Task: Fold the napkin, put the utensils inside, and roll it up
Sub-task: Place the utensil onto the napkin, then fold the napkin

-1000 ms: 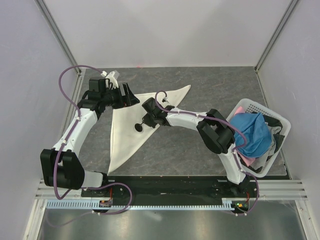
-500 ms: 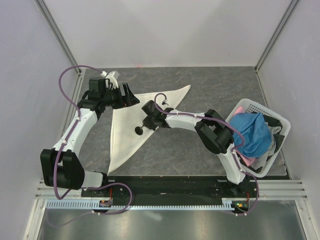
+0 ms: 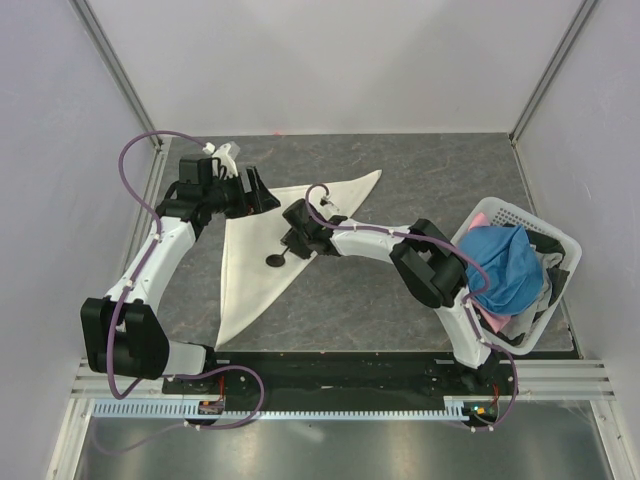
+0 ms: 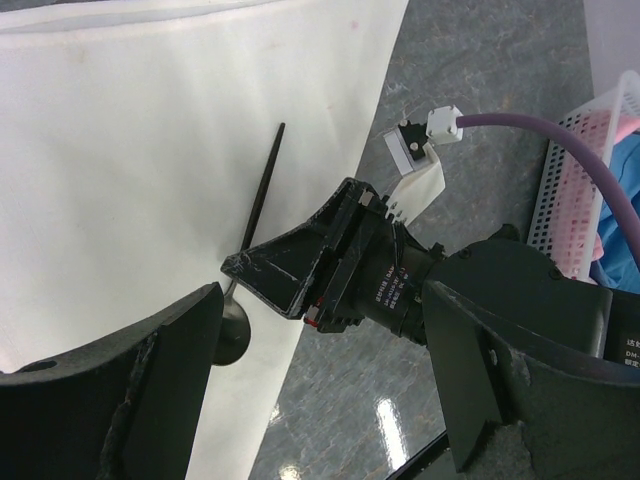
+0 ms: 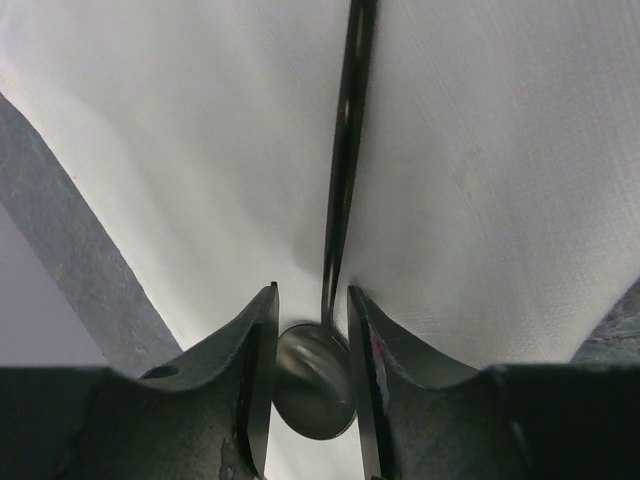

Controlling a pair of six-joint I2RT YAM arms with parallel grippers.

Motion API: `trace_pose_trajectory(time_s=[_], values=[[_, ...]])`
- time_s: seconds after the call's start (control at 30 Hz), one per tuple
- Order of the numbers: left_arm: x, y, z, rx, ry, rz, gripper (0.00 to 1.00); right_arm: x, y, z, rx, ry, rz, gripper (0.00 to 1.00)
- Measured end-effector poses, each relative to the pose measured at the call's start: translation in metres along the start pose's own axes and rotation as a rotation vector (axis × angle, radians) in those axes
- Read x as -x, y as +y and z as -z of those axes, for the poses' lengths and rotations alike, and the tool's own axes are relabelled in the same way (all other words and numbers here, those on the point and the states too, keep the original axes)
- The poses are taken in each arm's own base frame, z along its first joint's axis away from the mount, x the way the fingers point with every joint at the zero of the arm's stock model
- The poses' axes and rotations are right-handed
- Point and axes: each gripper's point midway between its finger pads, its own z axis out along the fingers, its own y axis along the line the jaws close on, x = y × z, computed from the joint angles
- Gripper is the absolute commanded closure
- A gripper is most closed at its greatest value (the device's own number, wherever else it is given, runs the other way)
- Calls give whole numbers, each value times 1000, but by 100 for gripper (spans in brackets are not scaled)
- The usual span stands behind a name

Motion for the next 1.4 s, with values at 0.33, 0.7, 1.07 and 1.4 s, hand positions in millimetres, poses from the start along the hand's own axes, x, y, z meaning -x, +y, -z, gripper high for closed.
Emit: trace_pose_trajectory(time_s=[0.33, 0.7, 1.07, 1.4], values=[[0, 1, 0, 7, -2, -2, 12, 57, 17, 55, 118, -166, 177, 53], [3, 9, 0, 58, -21, -6, 12, 253, -33, 70, 56, -392, 164, 52], [7, 19, 2, 107, -40, -43, 12, 314, -80, 10, -21, -346, 134, 53], [8, 21, 2, 118, -44, -48, 12, 321, -92, -12, 2, -321, 122, 54]])
